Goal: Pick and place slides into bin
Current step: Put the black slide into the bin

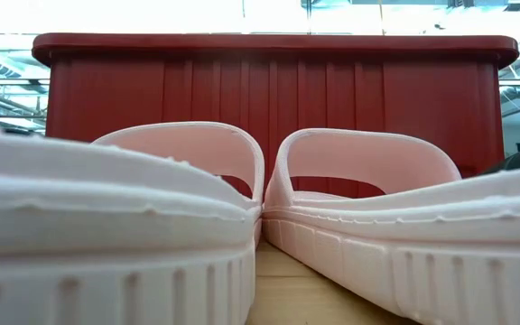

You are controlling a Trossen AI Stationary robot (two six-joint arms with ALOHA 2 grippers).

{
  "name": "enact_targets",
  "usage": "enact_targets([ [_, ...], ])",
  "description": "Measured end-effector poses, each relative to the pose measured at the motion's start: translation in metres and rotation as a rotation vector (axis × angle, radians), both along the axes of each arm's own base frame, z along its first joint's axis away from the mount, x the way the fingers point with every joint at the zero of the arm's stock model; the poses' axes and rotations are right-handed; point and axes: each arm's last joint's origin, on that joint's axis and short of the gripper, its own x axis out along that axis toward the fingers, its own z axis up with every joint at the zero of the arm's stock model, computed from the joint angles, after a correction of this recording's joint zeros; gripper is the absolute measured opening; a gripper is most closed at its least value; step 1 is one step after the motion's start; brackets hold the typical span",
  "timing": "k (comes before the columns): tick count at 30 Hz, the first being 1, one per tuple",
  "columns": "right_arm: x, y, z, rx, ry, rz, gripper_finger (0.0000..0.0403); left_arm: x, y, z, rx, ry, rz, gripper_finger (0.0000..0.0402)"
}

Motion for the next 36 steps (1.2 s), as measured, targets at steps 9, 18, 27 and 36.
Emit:
enact_targets([
  [9,0.005,0.011,-0.039,-0.006,0.343,-0.028,0.0151,0.001,0.0,-0.002,-0.004,0.026,-0.001,0.0186],
  [18,0.011,0.025,-0.077,-0.049,0.681,-0.053,0.0151,0.003,0.001,-0.009,-0.014,0.103,0.024,0.0186],
  [27,0.014,0.034,-0.104,-0.067,0.944,-0.126,0.0151,0.003,0.001,-0.01,-0.014,0.106,0.025,0.0186],
  [36,0.015,0.039,-0.126,-0.087,1.028,-0.079,0.015,0.004,0.001,-0.01,-0.009,0.109,0.026,0.0186],
])
